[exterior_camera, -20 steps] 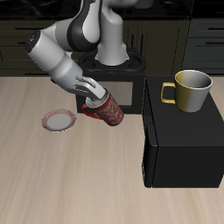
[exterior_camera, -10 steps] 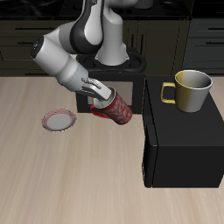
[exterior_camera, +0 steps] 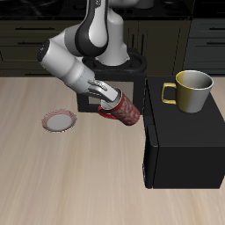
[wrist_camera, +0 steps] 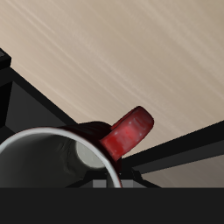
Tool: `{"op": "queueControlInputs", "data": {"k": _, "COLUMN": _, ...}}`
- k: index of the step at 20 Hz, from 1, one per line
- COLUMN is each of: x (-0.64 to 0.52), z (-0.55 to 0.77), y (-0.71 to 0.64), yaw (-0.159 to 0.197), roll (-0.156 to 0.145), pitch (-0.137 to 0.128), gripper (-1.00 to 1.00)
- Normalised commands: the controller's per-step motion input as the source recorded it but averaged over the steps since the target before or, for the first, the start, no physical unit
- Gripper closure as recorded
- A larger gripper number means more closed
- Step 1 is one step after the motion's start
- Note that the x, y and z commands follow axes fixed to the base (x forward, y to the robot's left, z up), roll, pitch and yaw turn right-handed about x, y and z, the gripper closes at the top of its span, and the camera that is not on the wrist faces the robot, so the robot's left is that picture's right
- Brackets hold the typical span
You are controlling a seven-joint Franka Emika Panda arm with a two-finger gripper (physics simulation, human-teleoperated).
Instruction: Open the microwave and place the red mug in it
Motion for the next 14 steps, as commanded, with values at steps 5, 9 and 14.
{"op": "queueControlInputs", "data": {"k": 5, "x": -0.01, "z": 0.02, "y": 0.22, "yaw": -0.015, "roll": 0.041, "pitch": -0.006, "gripper": 1.0}}
{"op": "queueControlInputs", "data": {"k": 9, "x": 0.01, "z": 0.01, "y": 0.25, "yaw": -0.035, "roll": 0.047, "pitch": -0.009, "gripper": 1.0}}
{"op": "queueControlInputs", "data": {"k": 14, "x": 0.02, "z": 0.02, "y": 0.35, "yaw": -0.006, "roll": 0.055, "pitch": -0.007, "gripper": 1.0}}
